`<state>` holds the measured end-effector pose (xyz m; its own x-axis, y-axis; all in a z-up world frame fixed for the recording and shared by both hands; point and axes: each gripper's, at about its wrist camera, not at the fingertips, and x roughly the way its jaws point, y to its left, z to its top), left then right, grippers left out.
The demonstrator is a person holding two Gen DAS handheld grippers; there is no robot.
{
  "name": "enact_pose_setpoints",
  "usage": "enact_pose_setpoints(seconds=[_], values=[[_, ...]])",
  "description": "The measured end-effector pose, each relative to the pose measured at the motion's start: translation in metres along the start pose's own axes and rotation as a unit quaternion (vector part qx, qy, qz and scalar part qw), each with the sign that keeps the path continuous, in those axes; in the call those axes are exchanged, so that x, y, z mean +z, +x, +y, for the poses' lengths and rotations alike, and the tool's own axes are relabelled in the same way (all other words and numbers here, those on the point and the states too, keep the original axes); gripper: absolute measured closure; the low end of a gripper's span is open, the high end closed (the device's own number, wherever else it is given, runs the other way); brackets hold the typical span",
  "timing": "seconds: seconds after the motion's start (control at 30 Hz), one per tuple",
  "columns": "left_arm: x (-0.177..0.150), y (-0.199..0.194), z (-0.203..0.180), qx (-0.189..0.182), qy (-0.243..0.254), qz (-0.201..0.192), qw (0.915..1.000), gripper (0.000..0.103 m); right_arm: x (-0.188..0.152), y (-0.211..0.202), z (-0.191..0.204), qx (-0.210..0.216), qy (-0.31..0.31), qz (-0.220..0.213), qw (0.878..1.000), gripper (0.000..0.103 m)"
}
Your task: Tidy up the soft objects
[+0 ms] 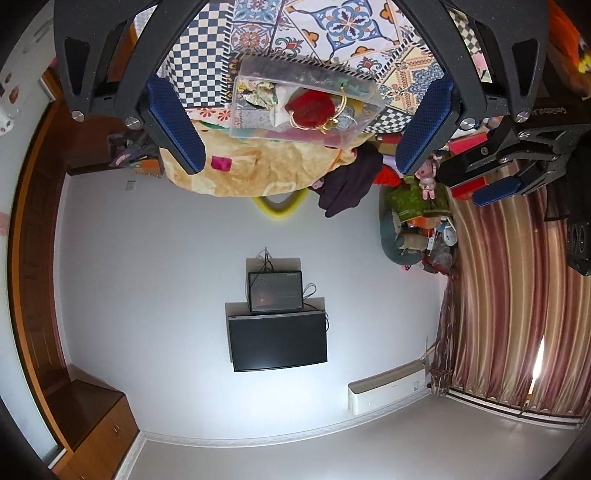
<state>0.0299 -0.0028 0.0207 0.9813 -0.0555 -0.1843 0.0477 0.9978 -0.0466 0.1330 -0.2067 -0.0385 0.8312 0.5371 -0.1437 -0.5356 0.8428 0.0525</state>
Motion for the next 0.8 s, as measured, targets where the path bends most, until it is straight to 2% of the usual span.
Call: enact_pose_setpoints(seconds=[0.8], values=[[-0.0023,-0.0014,-0.0006,0.002,0.003,0.002,1.0000,0.001,-0.0003,-0.0055,-0.0036,-0.004,0.002,-0.001,1.000,0.000]])
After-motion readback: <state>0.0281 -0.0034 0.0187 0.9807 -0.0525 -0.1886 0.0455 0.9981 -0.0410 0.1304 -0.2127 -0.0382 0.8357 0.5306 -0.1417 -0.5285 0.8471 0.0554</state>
